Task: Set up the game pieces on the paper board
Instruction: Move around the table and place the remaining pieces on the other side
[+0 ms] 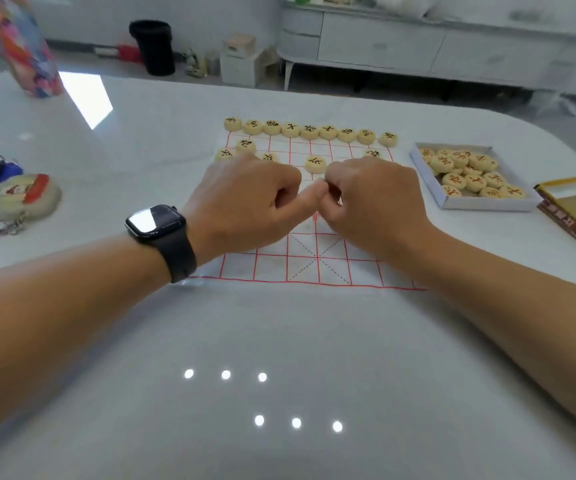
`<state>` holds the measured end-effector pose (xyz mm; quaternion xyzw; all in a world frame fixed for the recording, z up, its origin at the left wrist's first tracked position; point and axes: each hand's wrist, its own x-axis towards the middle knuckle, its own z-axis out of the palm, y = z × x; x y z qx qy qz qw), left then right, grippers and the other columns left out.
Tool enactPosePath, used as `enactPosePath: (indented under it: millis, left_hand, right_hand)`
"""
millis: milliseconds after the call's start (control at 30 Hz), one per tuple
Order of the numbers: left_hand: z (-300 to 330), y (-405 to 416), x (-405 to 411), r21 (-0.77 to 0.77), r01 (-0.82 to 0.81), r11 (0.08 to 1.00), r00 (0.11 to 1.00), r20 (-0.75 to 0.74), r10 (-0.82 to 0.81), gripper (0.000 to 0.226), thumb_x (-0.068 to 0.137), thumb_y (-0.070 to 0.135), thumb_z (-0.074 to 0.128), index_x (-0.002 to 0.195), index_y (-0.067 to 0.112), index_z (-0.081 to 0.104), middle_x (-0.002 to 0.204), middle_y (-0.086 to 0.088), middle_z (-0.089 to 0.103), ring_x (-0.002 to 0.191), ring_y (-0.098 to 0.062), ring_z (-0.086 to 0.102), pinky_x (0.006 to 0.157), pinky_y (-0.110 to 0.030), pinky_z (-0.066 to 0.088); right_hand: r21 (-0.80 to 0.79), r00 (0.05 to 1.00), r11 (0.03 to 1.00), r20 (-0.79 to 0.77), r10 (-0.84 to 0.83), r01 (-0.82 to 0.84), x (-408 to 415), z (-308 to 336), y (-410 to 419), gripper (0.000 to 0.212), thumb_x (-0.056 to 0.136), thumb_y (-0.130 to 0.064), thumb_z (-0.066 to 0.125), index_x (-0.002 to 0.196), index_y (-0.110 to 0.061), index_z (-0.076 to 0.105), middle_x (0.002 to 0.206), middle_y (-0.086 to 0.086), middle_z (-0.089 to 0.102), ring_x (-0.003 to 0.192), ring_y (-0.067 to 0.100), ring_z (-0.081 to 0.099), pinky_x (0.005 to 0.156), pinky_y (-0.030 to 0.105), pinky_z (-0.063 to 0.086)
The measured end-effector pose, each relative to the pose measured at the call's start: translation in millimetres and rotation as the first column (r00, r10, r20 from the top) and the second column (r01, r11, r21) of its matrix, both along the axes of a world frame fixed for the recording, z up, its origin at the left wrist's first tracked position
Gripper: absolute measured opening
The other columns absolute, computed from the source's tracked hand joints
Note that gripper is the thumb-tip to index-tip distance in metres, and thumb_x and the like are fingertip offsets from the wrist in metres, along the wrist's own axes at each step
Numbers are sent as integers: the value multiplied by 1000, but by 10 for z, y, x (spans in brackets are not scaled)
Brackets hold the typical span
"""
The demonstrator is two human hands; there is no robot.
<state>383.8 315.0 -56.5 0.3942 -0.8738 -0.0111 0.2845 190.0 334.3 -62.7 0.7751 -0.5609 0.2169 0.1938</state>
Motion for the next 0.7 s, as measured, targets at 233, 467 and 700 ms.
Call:
enactPosePath:
  millis: [233,467,700]
  left_hand:
    - [-192,219,101,-50,-85,995,989,117,90,61,95,68,33,61,19,48,53,5,52,52,-16,48,52,-28,34]
    - [-44,593,72,-7,-125,992,979,163,124,61,96,67,35,63,19,54,59,3,54,53,-15,47,54,-27,32]
    - [7,1265,126,64,-225,972,937,287,198,48,96,60,40,76,20,56,70,4,60,64,-16,54,57,-29,34]
  right_hand:
    - [-15,988,990,66,-136,138,-128,-175,183,35,95,-33,48,63,-18,52,55,-3,49,52,19,47,47,24,22]
    - [104,943,950,125,-308,296,-138,88,451,38,95,-31,44,60,-18,49,57,-1,50,52,18,45,52,28,29]
    - [330,925,882,57,-375,337,53,15,1087,29,94,-38,44,78,-19,60,79,0,62,74,23,60,62,31,41]
